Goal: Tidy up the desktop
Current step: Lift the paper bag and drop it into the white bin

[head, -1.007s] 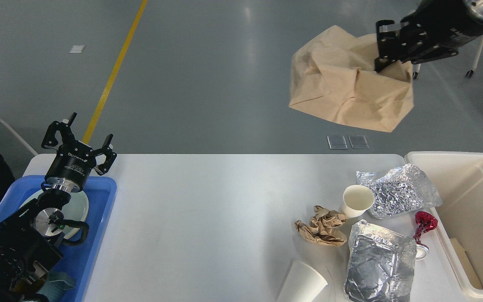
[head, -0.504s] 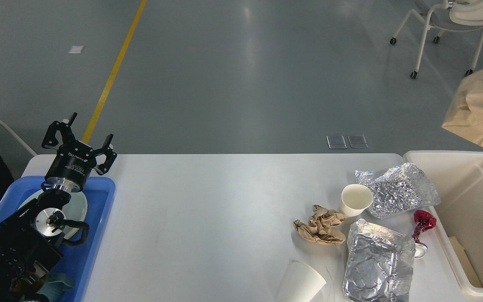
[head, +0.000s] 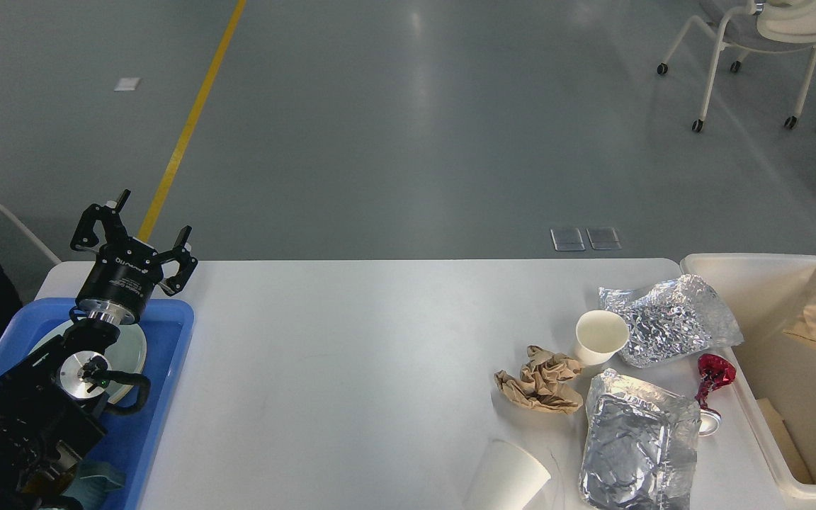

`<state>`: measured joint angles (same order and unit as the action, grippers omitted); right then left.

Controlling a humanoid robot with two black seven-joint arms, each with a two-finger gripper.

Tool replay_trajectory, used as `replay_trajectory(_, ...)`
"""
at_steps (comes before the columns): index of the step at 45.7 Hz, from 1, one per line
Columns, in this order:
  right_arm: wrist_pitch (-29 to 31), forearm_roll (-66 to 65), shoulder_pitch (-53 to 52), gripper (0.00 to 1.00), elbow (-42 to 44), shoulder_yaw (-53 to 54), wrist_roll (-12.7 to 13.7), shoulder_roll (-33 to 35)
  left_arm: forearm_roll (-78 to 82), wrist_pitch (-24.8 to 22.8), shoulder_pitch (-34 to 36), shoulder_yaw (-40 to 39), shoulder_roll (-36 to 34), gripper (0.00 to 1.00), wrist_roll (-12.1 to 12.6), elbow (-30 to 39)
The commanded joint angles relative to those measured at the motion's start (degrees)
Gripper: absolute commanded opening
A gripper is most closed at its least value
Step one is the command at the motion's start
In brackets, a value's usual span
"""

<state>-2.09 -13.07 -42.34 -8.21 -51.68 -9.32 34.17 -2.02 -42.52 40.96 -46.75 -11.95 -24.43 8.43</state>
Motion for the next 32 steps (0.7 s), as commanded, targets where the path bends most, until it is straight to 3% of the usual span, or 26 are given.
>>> replay_trajectory(1, -0.02, 1.73, 2.43, 0.0, 1.44, 0.09, -0.09, -2.0, 0.0, -0.02, -0.01, 0.0, 0.0, 1.0, 0.0, 0.01)
replay_trajectory(4, -0.11, 1.73, 2.96, 0.0, 1.53, 0.09, 0.0, -2.27, 0.0, -0.02, -0.01, 0.0, 0.0, 1.0, 0.0, 0.01)
replay_trajectory(9, -0.02, 1.73, 2.97, 0.3, 1.53, 0.09, 0.09, -3.06, 0.0, -0.02, -0.01, 0.0, 0.0, 1.0, 0.0, 0.01)
replay_trajectory(10, 0.07, 1.73, 2.97, 0.49, 1.35, 0.09, 0.09, -3.06, 0.0, 0.07, -0.01, 0.0, 0.0, 1.0, 0.0, 0.01)
replay_trajectory(11, 0.07, 1.73, 2.97, 0.91, 1.35, 0.01, 0.09, -3.06, 0.0, 0.07, -0.01, 0.0, 0.0, 1.0, 0.0, 0.01)
replay_trajectory(12, 0.15, 1.73, 2.97, 1.0, 1.18, -0.08, 0.18, -3.06, 0.0, 0.07, -0.01, 0.0, 0.0, 1.0, 0.0, 0.01)
replay_trajectory(23, 3.75, 2.0, 0.69, 1.0, 0.12, -0.26, -0.17, -3.41, 0.0, -0.02, -0.01, 0.0, 0.0, 1.0, 0.0, 0.01)
replay_trajectory(32, 9.11, 1.12, -10.81, 1.0, -1.81, -1.31, -0.18, -2.97, 0.0, -0.02, -0.01, 0.0, 0.0, 1.0, 0.0, 0.01)
